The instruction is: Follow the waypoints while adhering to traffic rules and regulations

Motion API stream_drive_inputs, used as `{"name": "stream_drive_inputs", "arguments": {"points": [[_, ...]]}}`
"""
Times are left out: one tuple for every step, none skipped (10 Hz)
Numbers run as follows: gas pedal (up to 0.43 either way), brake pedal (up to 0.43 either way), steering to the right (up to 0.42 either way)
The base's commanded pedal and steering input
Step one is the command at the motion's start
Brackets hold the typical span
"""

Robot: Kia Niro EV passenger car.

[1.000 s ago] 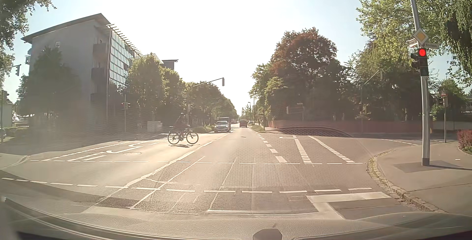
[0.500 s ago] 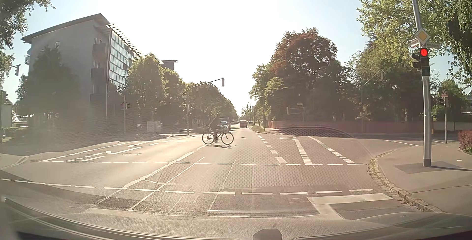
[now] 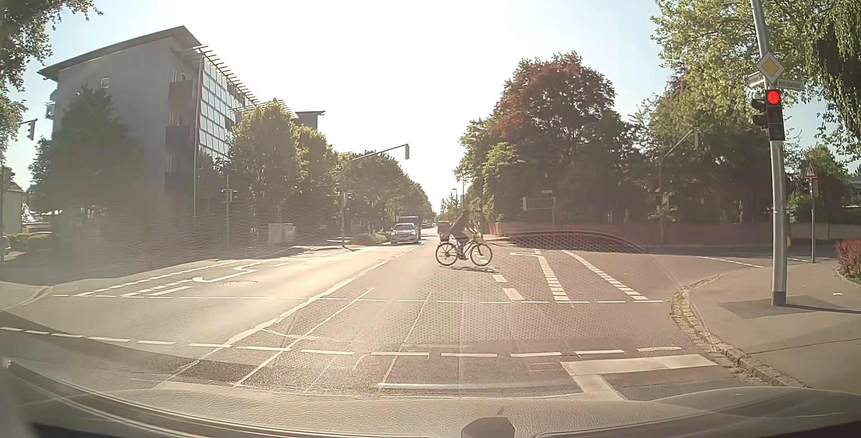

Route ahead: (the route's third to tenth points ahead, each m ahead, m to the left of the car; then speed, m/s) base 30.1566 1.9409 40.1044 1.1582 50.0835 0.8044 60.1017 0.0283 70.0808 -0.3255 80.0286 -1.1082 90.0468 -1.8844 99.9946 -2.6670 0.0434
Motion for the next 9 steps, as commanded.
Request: {"name": "stream_drive_inputs", "arguments": {"points": [[0.000, 0.244, -0.007], [0.000, 0.250, -0.007], [0.000, 0.250, -0.007], [0.000, 0.250, -0.007], [0.000, 0.250, -0.007], [0.000, 0.250, -0.007], [0.000, 0.250, -0.007], [0.000, 0.250, -0.007], [0.000, 0.256, -0.007]]}}
